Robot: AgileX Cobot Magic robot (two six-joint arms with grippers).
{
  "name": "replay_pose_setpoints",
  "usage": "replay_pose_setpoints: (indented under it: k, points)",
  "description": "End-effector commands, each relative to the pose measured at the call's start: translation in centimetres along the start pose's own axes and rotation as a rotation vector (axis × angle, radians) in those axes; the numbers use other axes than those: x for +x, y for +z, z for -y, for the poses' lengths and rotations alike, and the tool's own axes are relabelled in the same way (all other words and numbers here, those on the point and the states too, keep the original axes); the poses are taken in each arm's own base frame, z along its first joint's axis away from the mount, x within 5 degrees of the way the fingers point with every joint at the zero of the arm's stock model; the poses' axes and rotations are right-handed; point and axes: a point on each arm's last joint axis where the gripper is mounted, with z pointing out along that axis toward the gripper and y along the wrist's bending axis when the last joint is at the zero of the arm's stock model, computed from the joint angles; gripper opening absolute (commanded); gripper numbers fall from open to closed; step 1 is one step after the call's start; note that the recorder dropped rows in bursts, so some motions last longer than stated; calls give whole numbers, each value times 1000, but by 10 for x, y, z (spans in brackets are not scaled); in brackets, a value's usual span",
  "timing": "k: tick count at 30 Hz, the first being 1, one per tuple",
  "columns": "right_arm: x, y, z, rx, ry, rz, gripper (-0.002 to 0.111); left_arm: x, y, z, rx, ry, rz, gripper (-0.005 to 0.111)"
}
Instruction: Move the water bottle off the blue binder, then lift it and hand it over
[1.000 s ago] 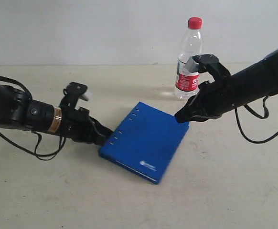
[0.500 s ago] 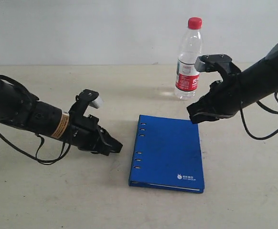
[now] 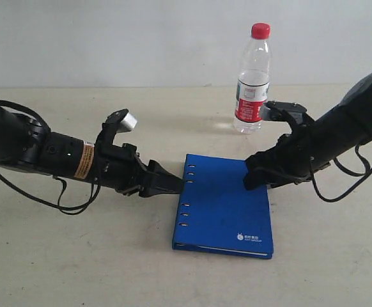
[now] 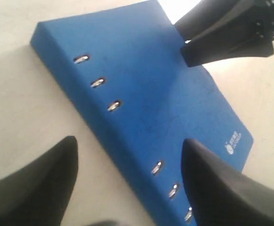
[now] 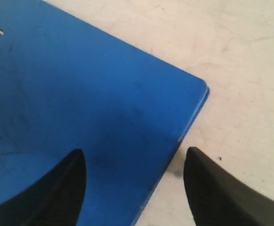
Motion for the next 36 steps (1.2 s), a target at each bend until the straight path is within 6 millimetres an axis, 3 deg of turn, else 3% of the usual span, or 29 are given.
replay_pose_setpoints:
  k: [1,5,9,14,18,21,25,26,28,29,32,36]
  points:
    - [7,12,4,-21,21,-35,56,3,3,0,19,-29,3,60]
    - [6,11,-8,-151,-14,-28,49,9,7,-4,19,-42,-9,60]
    - [4,5,-29,-392,-104,16,30,12,10,-6,28,-48,-4,60]
    - [4,0,-40,-527,-174,38,28,10,9,0,90,-23,15,60]
    - [0,2,-35,-463,-154,78,28,7,8,10,200,38,51,60]
    - [1,4,-31,-411,-153,62,27,7,9,6,151,29,51,60]
    - [-2,4,-32,-419,-138,93,1,4,6,16,272,54,92,60]
    - [-3,3,-32,-425,-141,107,0,2,5,21,325,71,112,60]
    - [-4,2,-35,-457,-155,123,6,2,3,26,384,111,132,60]
    - [-3,0,-38,-496,-172,120,17,2,3,26,385,114,131,60]
    - [-4,-2,-42,-542,-164,133,35,3,2,25,384,118,128,60]
    - [-6,-6,-48,-616,-175,165,39,4,2,25,387,130,117,60]
